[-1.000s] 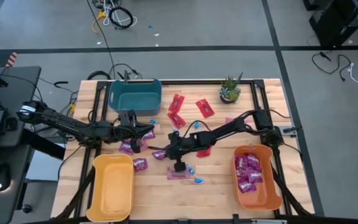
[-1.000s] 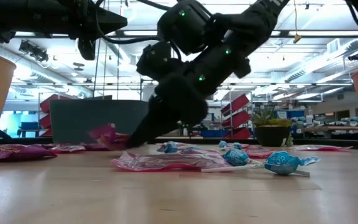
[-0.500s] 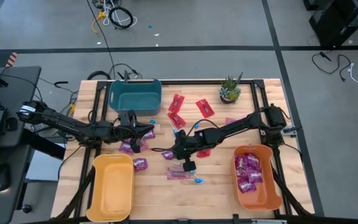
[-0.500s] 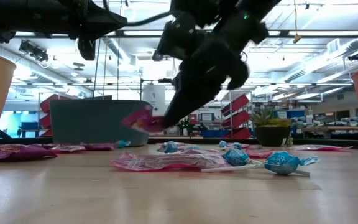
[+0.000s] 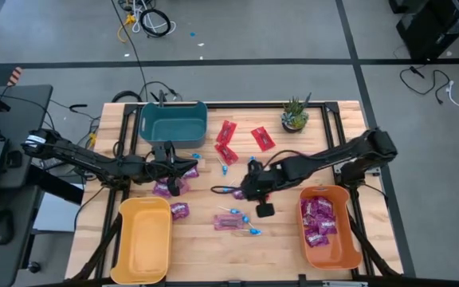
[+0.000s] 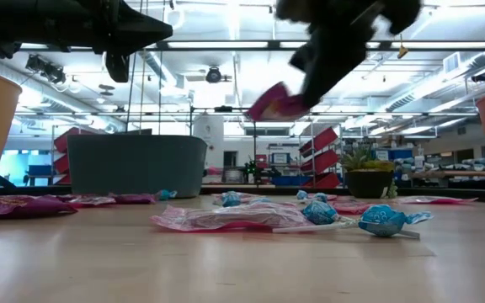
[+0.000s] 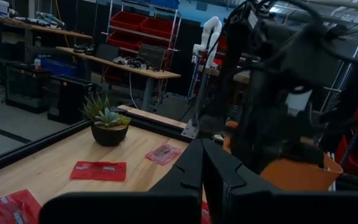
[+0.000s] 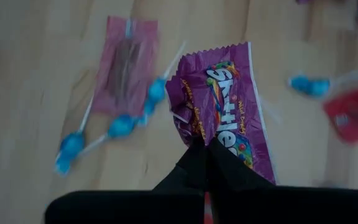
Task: Sort candy
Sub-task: Put the purple candy into the orange bin
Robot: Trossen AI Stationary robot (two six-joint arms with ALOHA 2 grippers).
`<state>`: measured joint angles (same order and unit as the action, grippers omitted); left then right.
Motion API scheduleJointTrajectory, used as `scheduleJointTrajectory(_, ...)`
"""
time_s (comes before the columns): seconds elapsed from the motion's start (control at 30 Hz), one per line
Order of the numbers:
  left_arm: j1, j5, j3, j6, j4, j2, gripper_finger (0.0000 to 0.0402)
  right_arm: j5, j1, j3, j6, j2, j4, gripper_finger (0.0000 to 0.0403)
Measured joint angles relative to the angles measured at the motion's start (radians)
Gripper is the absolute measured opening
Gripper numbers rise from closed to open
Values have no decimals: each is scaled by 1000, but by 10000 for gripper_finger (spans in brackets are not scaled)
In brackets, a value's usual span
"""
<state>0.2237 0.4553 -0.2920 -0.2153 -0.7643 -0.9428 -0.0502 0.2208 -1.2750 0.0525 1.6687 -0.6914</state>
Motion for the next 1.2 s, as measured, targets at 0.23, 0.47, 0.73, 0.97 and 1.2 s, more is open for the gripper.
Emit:
scheduleJointTrajectory(0.23,0,0,0,0,0,0,6,-72,82,87,164,-170,-85,0)
scheduleJointTrajectory(0.47,0,-4,0,-4,25,0,6,-148,183,208,409,-363,-100,0)
scheduleJointTrajectory(0.73,0,-5,0,-25,31,0,6,-131,309,332,701,-494,-146,0)
scheduleJointTrajectory(0.97,0,-5,0,-32,31,0,6,-133,426,371,857,-569,-195,0)
scheduleJointTrajectory(1.2,0,-5,0,-32,30,0,6,-139,517,370,1052,-637,-292,0)
